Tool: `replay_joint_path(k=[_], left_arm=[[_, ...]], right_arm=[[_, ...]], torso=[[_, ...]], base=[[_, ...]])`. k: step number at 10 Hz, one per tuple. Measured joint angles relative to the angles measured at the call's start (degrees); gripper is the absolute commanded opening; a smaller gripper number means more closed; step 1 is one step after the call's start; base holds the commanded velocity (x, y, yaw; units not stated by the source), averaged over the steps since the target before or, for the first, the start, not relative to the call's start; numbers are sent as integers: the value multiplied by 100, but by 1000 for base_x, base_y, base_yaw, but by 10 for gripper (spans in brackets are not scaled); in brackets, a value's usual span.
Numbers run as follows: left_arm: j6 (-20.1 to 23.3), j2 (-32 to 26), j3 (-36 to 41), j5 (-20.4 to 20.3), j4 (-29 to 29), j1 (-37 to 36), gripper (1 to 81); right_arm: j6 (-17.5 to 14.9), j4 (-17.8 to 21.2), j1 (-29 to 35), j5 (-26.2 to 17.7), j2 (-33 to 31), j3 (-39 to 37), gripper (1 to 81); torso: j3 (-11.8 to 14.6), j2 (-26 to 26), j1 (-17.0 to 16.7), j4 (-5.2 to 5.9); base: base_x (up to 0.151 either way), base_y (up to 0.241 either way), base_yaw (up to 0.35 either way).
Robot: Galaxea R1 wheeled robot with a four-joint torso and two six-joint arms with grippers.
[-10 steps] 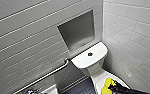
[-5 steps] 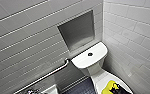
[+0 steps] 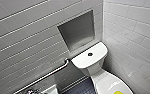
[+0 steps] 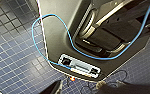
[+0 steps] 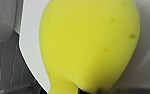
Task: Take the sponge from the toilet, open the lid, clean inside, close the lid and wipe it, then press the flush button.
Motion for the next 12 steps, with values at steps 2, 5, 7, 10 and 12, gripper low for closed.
replay_joint_path(k=[2, 5, 7, 10, 12], left_arm=[[0, 2, 0, 0, 0, 33, 811], [0, 0, 0, 0, -2, 40, 811], [0, 0, 0, 0, 0, 40, 811], [0, 2, 0, 0, 1, 38, 811], [0, 2, 0, 0, 1, 40, 811]], right_arm=[[18, 0, -512, 621, -317, 247, 10], [173, 0, -1025, 1290, -538, 603, 10], [217, -34, -1504, 1712, -840, 1143, 10], [305, -111, -2562, 2537, -1161, 1736, 10], [319, -391, -2814, 2959, -1420, 2423, 10]], torso=[[0, 0, 0, 0], [2, 0, 0, 0], [2, 0, 0, 0], [2, 0, 0, 0], [2, 0, 0, 0]], base=[[0, 0, 0], [0, 0, 0], [0, 0, 0], [0, 0, 0], [0, 0, 0]])
